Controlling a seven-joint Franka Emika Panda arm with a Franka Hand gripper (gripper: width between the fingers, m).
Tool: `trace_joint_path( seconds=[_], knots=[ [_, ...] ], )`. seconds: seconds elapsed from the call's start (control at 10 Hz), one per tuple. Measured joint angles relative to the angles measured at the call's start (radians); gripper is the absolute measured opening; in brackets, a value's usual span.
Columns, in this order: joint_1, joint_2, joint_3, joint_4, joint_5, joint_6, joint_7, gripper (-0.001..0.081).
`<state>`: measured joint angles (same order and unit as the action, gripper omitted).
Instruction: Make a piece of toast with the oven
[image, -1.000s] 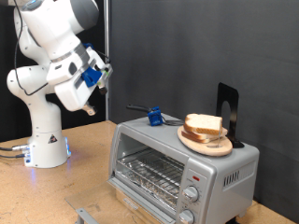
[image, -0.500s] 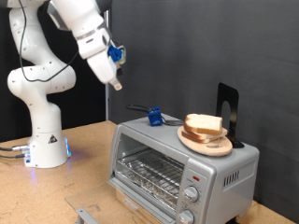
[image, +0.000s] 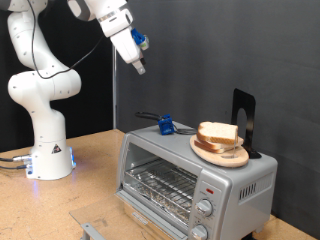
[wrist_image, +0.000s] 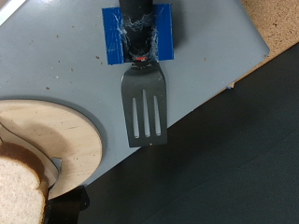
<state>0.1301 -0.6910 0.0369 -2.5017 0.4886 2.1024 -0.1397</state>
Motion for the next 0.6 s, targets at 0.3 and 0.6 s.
trace_joint_path(
  seconds=[0.3, 0.6],
  knots=[
    [-0.004, 0.009, 0.003, -0.038, -0.052, 0.068, -0.045, 0.0808],
    [0.008, 0.040, 0.042, -0.134, -0.057, 0.252, -0.107, 0.0808]
  ],
)
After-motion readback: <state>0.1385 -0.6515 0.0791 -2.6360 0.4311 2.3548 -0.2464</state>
